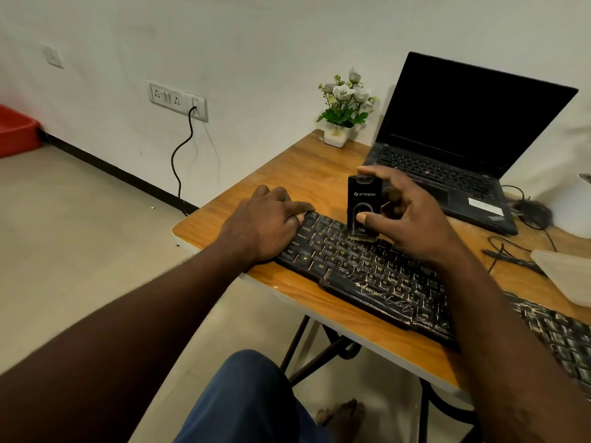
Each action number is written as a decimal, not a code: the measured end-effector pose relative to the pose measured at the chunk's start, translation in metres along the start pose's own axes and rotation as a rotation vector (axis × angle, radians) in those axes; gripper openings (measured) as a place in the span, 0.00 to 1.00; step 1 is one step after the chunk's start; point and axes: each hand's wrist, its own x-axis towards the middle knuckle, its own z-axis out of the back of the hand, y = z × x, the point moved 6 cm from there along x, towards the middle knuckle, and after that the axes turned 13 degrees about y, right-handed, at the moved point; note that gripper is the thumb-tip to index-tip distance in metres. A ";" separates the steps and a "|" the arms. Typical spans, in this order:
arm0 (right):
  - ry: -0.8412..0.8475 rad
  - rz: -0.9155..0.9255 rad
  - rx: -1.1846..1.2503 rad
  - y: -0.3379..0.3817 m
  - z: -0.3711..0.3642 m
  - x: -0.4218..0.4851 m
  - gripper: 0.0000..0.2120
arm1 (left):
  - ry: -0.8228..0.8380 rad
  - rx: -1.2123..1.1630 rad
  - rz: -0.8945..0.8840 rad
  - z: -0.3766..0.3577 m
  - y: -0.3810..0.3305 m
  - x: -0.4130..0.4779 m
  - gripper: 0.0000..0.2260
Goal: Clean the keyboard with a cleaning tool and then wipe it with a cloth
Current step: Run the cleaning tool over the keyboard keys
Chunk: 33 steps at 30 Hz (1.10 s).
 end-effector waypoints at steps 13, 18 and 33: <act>-0.032 0.035 -0.245 0.009 -0.005 0.004 0.35 | 0.029 -0.006 0.019 -0.001 -0.001 0.000 0.25; 0.015 0.048 -0.123 0.009 -0.006 0.001 0.33 | 0.022 -0.002 0.017 -0.001 0.000 0.000 0.21; -0.090 0.043 0.118 -0.002 0.004 0.001 0.34 | 0.007 0.001 0.013 0.001 -0.001 -0.001 0.20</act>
